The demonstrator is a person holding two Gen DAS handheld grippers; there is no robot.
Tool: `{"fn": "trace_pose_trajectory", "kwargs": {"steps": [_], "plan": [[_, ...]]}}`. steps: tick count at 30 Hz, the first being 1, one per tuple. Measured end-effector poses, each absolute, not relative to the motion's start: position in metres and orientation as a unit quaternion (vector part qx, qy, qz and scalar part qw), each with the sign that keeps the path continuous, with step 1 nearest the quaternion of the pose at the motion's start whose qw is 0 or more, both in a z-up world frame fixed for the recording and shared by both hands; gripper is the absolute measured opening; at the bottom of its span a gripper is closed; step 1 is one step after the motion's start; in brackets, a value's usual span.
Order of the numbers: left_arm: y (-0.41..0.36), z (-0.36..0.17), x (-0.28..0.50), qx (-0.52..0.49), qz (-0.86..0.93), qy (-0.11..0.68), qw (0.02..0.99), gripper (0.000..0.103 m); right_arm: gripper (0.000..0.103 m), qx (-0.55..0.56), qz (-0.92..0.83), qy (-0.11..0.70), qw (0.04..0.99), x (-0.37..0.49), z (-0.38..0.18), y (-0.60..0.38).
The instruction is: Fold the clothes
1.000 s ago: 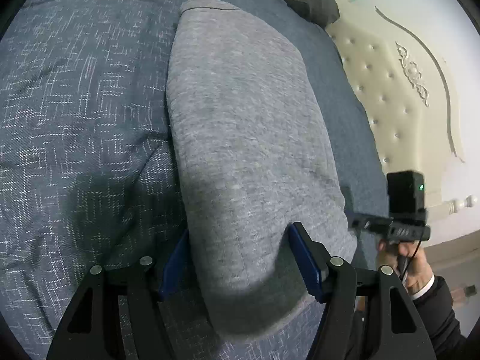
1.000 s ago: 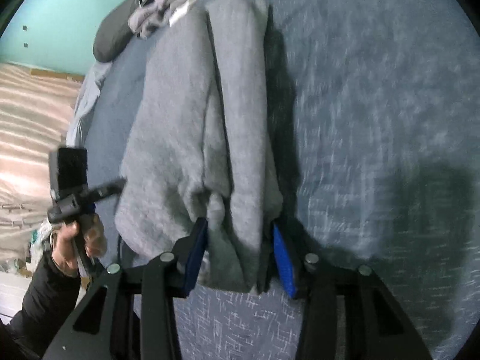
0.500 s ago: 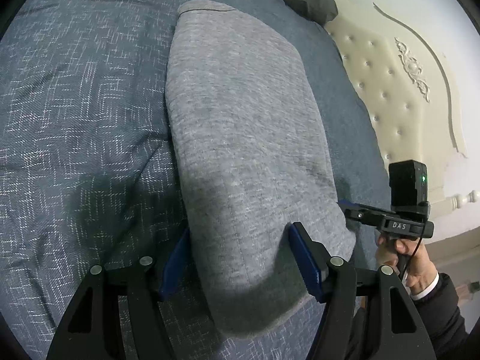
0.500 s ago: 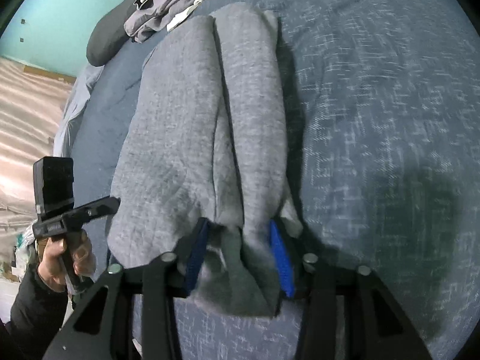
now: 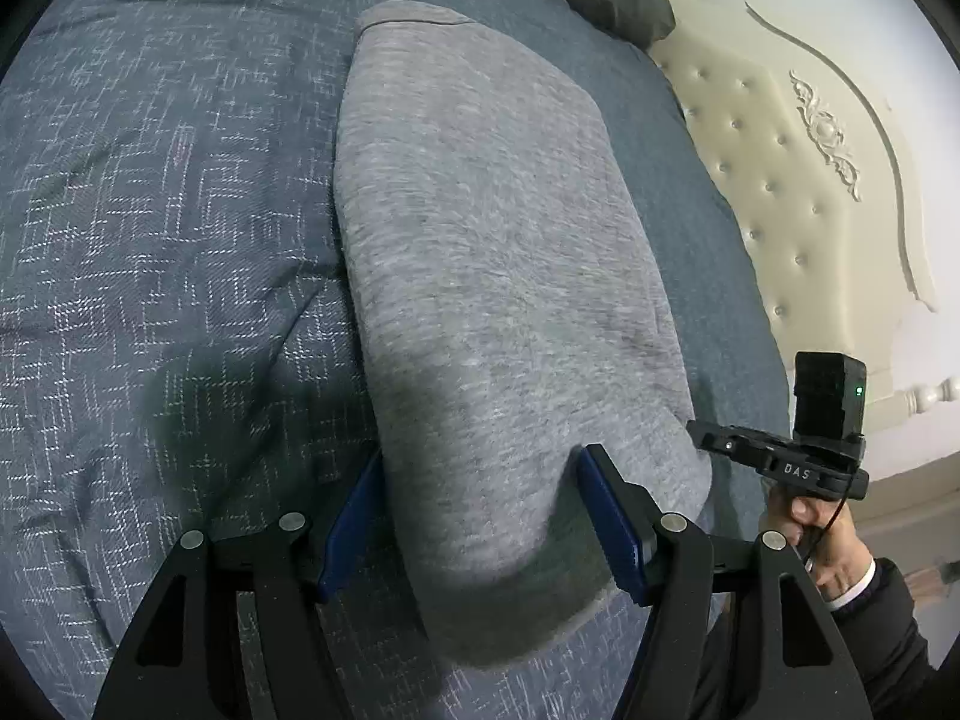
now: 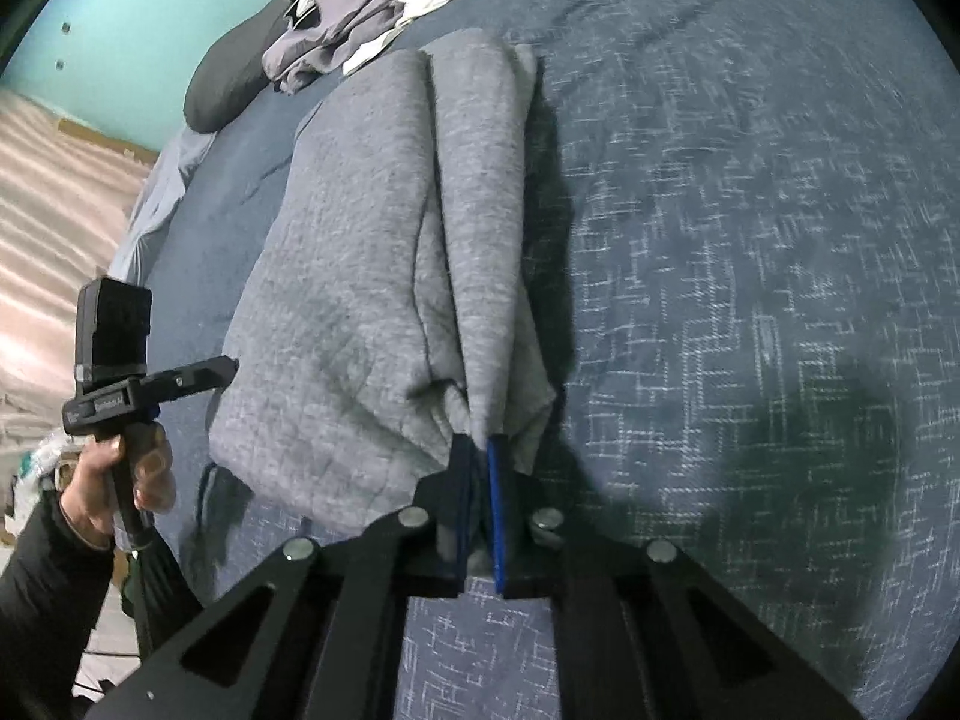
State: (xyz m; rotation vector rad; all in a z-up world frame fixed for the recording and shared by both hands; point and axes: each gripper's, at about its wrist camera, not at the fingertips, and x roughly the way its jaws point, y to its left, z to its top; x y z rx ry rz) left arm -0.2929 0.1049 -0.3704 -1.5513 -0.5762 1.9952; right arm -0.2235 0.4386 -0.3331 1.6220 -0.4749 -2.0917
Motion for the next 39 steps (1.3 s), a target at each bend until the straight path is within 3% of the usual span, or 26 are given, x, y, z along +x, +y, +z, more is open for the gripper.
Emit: {"fn": "trace_pose_trajectory", "kwargs": {"steps": [2,4,6,7,13,22,24,26,32,39], "plan": [[0.103,-0.370,-0.294,-0.577,0.740,-0.213,0.271,0.069,0.006,0.590,-0.752,-0.187,0.228,-0.226,-0.336,0.442],[0.101,-0.370,-0.295,-0.579,0.739,-0.213,0.271,0.069,0.017,0.596,-0.743,-0.207,0.222,-0.232,-0.339,0.446],[0.099,-0.371,-0.296,-0.581,0.737,-0.214,0.271,0.069,0.047,0.602,-0.735,-0.222,0.219,-0.240,-0.340,0.445],[0.099,-0.371,-0.297,-0.581,0.736,-0.215,0.271,0.069,0.052,0.605,-0.731,-0.229,0.218,-0.244,-0.341,0.444],[0.104,-0.379,-0.292,-0.581,0.734,-0.223,0.274,0.070,0.061,0.625,-0.708,-0.227,0.237,-0.264,-0.352,0.427],[0.101,-0.401,-0.298,-0.579,0.717,-0.271,0.278,0.072,0.059,0.625,-0.710,-0.224,0.236,-0.276,-0.363,0.419],[0.100,-0.405,-0.299,-0.578,0.714,-0.281,0.280,0.072,0.053,0.623,-0.713,-0.217,0.235,-0.276,-0.363,0.416],[0.100,-0.406,-0.298,-0.575,0.715,-0.283,0.281,0.071,0.041,0.619,-0.717,-0.215,0.235,-0.275,-0.362,0.415],[0.115,-0.397,-0.290,-0.568,0.733,-0.254,0.274,0.056,0.021,0.601,-0.744,-0.178,0.231,-0.278,-0.352,0.403],[0.157,-0.374,-0.285,-0.557,0.764,-0.194,0.263,0.046,0.018,0.569,-0.774,-0.147,0.237,-0.277,-0.320,0.399]]}}
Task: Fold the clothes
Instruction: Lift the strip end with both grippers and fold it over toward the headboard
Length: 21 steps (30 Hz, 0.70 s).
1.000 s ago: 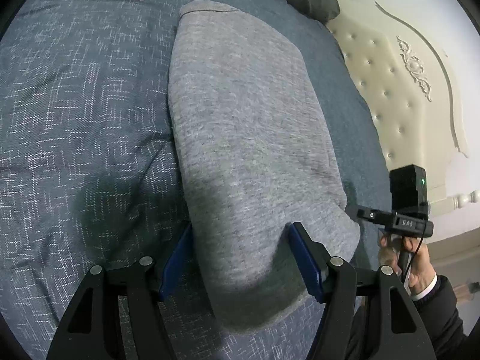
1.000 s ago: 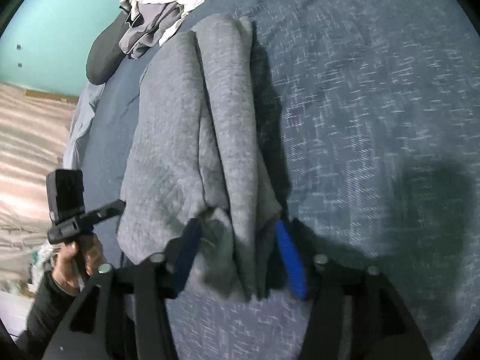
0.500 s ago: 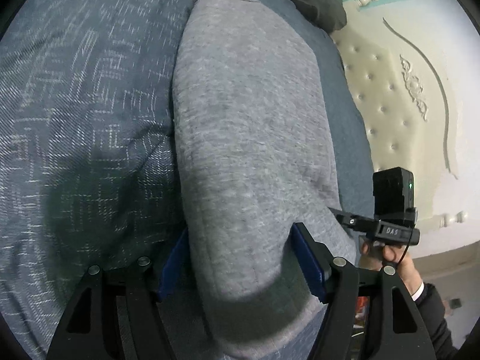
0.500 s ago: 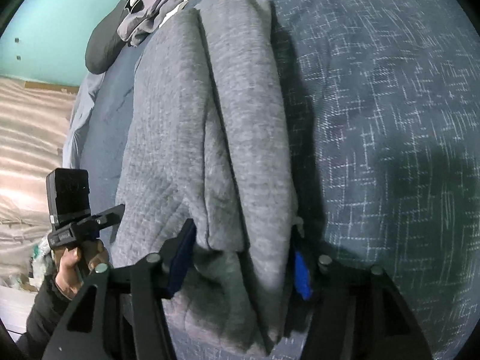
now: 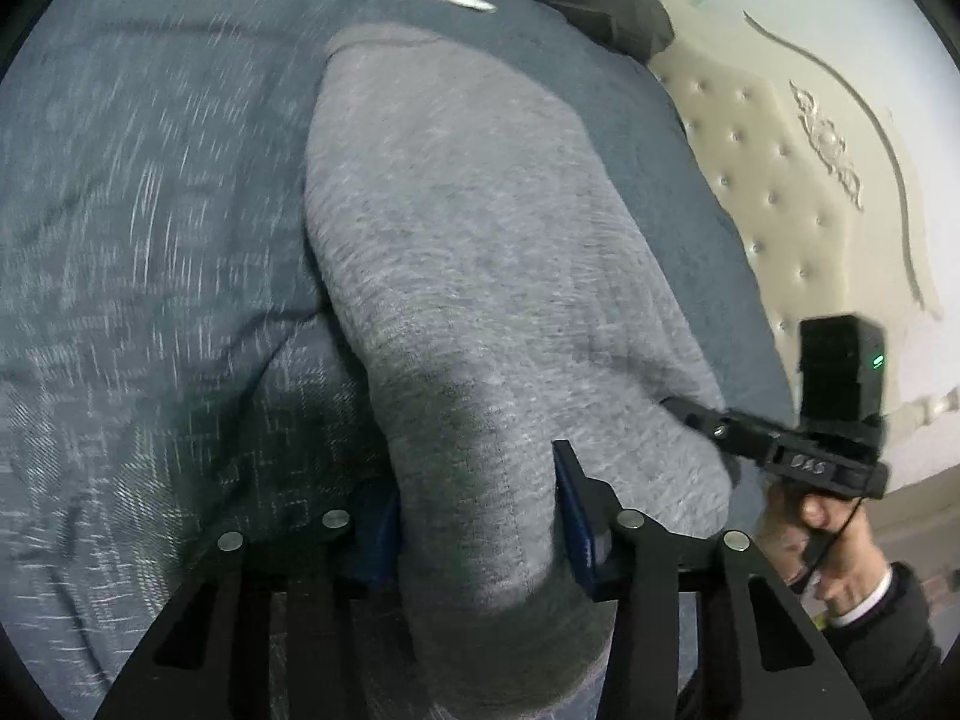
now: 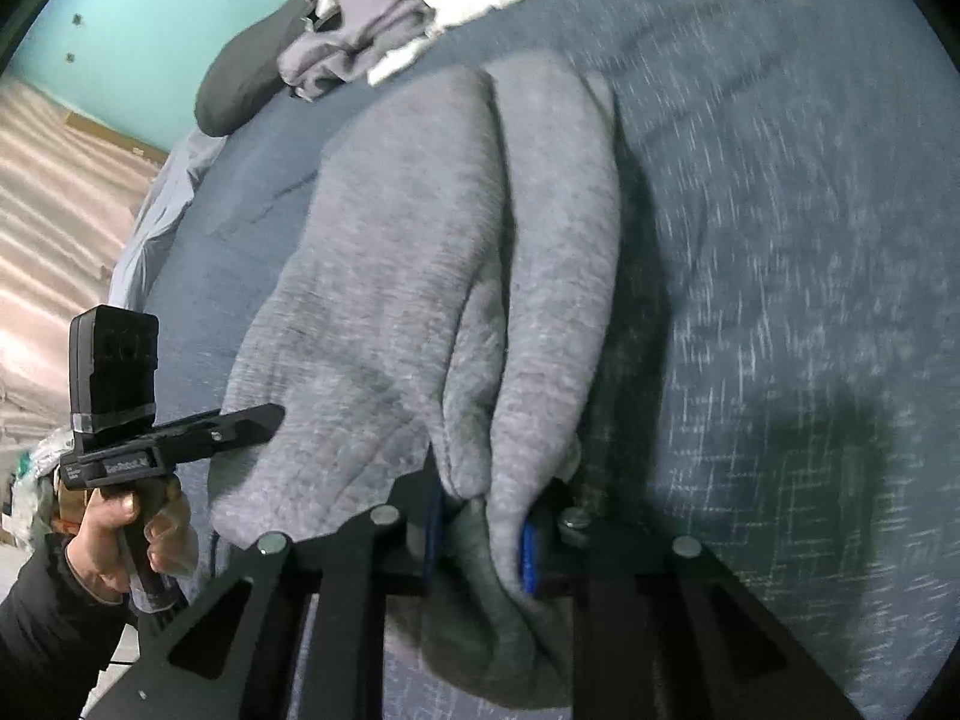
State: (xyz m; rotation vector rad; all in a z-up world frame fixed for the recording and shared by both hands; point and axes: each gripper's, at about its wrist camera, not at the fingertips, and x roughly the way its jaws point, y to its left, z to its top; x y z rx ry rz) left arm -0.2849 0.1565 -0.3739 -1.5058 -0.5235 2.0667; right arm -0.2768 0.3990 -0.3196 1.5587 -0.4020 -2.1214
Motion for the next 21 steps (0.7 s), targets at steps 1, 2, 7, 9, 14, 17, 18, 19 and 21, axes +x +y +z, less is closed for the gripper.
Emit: {"fn": "trace_pose_trajectory", "kwargs": {"steps": [1,2,7,9,14,17,18,19,21], "plan": [[0.160,-0.368,-0.284,-0.554,0.767,-0.186,0.263,0.046,0.018,0.564,-0.778,-0.140,0.239,-0.277,-0.311,0.398],[0.163,-0.361,-0.287,-0.551,0.771,-0.181,0.264,0.045,0.018,0.561,-0.781,-0.136,0.239,-0.276,-0.304,0.398],[0.193,-0.316,-0.307,-0.531,0.786,-0.165,0.269,0.044,0.018,0.541,-0.797,-0.128,0.237,-0.280,-0.270,0.406],[0.197,-0.297,-0.304,-0.523,0.792,-0.157,0.274,0.044,0.018,0.531,-0.805,-0.124,0.236,-0.282,-0.252,0.412],[0.211,-0.259,-0.304,-0.504,0.801,-0.145,0.288,0.044,0.018,0.510,-0.821,-0.114,0.231,-0.294,-0.212,0.417],[0.232,-0.243,-0.315,-0.496,0.803,-0.142,0.298,0.044,0.018,0.494,-0.832,-0.111,0.225,-0.297,-0.186,0.433],[0.225,-0.237,-0.303,-0.492,0.804,-0.139,0.302,0.044,0.018,0.489,-0.836,-0.111,0.222,-0.298,-0.178,0.441],[0.219,-0.231,-0.292,-0.488,0.806,-0.137,0.307,0.044,0.018,0.483,-0.840,-0.111,0.220,-0.299,-0.169,0.448],[0.243,-0.214,-0.299,-0.481,0.807,-0.133,0.315,0.044,0.018,0.475,-0.846,-0.110,0.215,-0.298,-0.156,0.465]]}}
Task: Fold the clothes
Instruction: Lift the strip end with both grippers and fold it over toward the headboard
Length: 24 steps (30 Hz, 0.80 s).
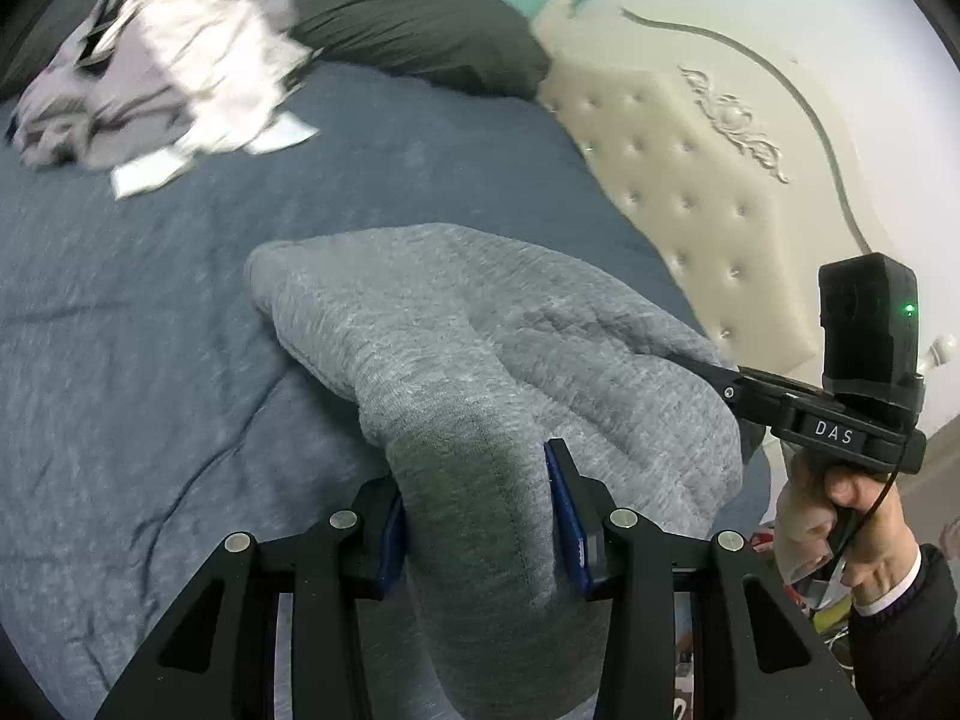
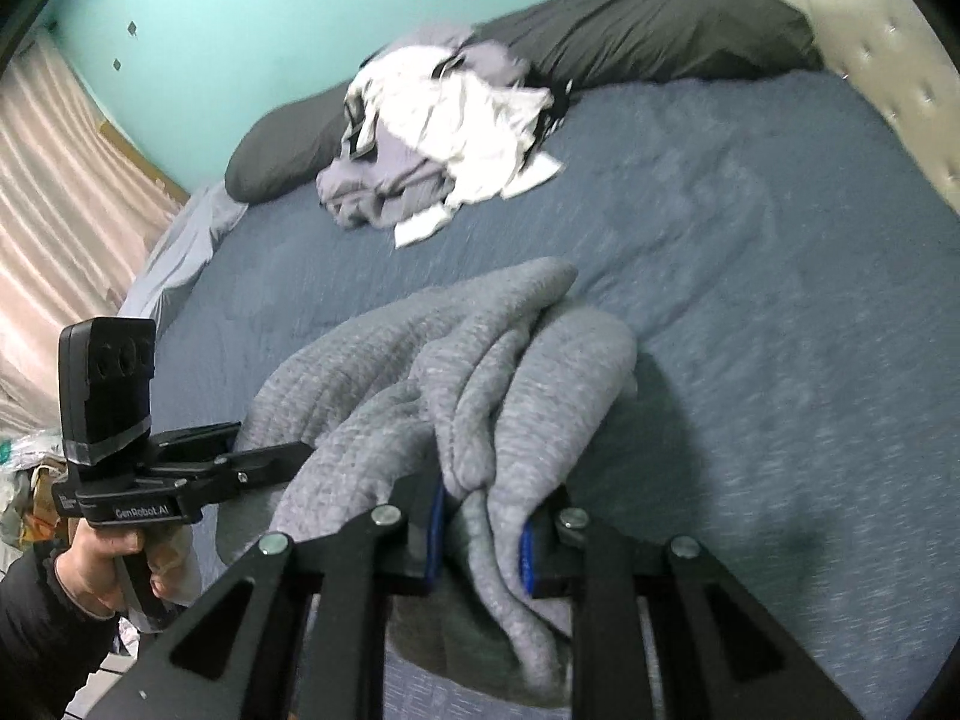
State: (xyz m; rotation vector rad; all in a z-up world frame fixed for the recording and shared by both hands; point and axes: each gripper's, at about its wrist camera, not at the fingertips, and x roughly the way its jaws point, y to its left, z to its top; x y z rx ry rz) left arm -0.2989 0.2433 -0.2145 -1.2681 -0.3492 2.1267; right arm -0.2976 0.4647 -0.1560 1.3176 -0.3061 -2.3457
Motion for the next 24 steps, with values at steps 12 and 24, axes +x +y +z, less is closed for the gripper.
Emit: {"fn": "trace_pose_trajectory", "kwargs": {"steps": [12,24], "plan": [[0.400,-0.153,-0.324,-0.452,0.807,-0.102,0.366,0.045,0.018,0.433,-0.880,-0.111,0.161,-0.276,-0.092,0.615],[0.543,-0.140,-0.329,-0.442,0.798,-0.069,0.404,0.045,0.018,0.408,-0.897,-0.131,0.104,-0.262,-0.078,0.753]]}}
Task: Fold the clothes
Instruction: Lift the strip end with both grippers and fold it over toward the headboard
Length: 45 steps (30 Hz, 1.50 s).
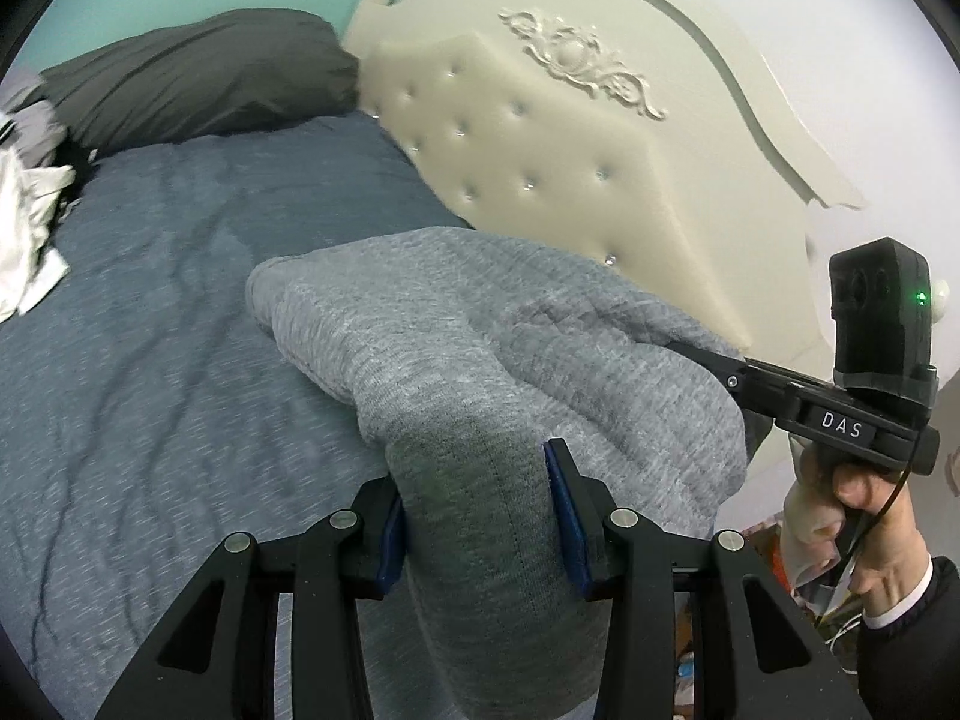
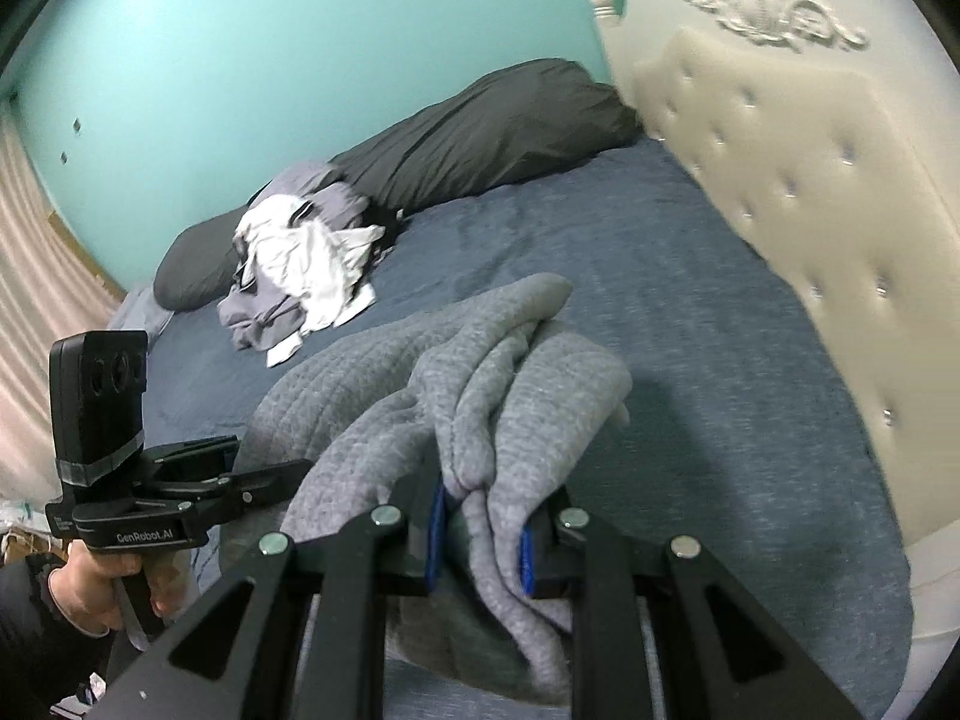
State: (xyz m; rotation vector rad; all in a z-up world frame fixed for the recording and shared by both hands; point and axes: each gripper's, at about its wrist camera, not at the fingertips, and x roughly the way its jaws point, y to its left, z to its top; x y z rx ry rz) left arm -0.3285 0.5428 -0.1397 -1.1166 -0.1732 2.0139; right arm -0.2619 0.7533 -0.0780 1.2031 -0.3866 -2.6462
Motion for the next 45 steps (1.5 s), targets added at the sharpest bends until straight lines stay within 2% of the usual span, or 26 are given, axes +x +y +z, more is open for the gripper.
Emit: {"fn": "trace_pose_trajectory", "kwargs": {"steps": [12,24,31,36,41,45], "plan": [[0.647,-0.150,-0.328,-0.431,0.797,-0.037,0.422,0.045,0.018,0.394,-0.905,-0.142,0.072,-0.250,-0.093,0.846],[0.709,-0.174,-0.325,-0.402,0.815,-0.026,0.416,0.045,0.018,0.369,-0.919,-0.124,0.059,-0.254,-0.110,0.899],[0.732,-0.215,-0.318,-0.396,0.826,-0.021,0.400,0.045,0.018,0.365,-0.921,-0.131,0.047,-0.254,-0.152,0.924],[0.752,-0.263,-0.312,-0.427,0.817,-0.009,0.387,0.045,0.018,0.393,-0.907,-0.150,0.033,-0.251,-0.203,0.939],[0.760,-0.297,-0.309,-0.472,0.793,-0.040,0.384,0.045,0.018,0.428,-0.887,-0.171,0.013,-0.245,-0.241,0.954],[0.755,-0.303,-0.308,-0.484,0.780,-0.073,0.390,0.045,0.018,0.428,-0.885,-0.181,0.011,-0.239,-0.244,0.961]]}}
